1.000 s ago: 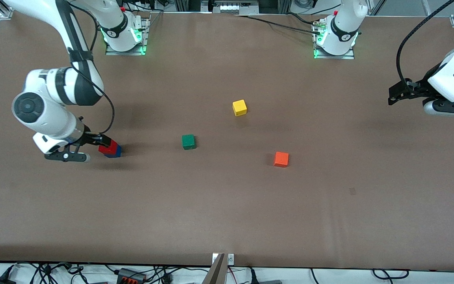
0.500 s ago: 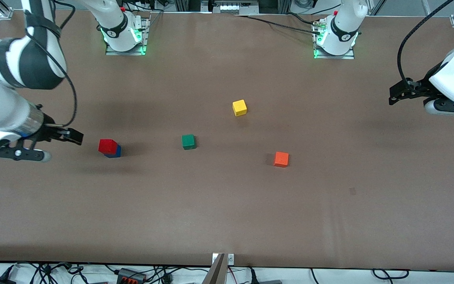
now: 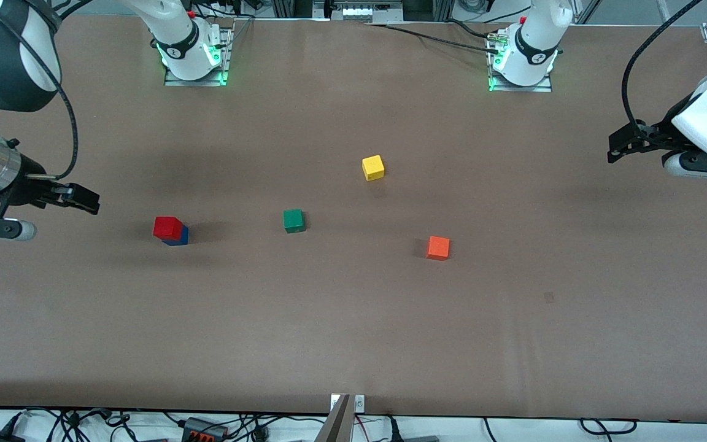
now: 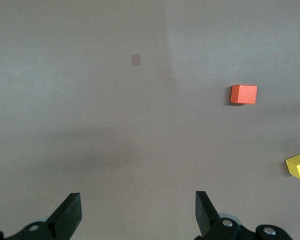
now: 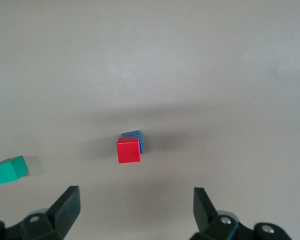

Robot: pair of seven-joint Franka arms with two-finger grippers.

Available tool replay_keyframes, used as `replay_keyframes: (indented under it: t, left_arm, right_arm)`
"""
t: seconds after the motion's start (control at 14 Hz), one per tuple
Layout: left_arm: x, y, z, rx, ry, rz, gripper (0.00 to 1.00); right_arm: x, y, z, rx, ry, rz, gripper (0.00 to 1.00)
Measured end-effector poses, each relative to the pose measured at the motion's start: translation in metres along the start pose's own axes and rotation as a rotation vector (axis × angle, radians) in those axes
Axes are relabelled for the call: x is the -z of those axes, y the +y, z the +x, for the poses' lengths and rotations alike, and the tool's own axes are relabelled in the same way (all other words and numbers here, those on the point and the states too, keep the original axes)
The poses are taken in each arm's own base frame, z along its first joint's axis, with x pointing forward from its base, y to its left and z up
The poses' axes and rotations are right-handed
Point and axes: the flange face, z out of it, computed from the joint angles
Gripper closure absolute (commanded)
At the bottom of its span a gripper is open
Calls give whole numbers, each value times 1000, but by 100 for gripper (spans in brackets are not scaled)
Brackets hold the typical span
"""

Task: Pass red block to right arm, stack on blue

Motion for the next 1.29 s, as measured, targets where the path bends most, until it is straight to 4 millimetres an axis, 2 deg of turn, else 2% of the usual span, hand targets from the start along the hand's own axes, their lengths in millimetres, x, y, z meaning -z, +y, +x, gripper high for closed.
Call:
replay_keyframes:
  t: [0.21,0.36,0.5,0.71,1.0,1.29]
  left_arm:
    - [-1,0,-1,0,-9,0,0]
    - [-1,0,-1,-1,-10,0,0]
    - [-1,2,-1,-3,-10,0,0]
    - [-1,4,-1,-7,-10,0,0]
    - [-1,4,-1,-7,-10,0,0]
    - [-1,4,-1,-8,-11,0,0]
  right_arm:
    - [22,32,3,-17,42,28,0]
    - [40,57,-4,-5,65,59,0]
    - [52,72,-12,0,74,73,0]
    - [53,77,-15,31,73,84,0]
    - [42,75,-17,40,45,85,0]
    - [28,75,-43,40,33,86,0]
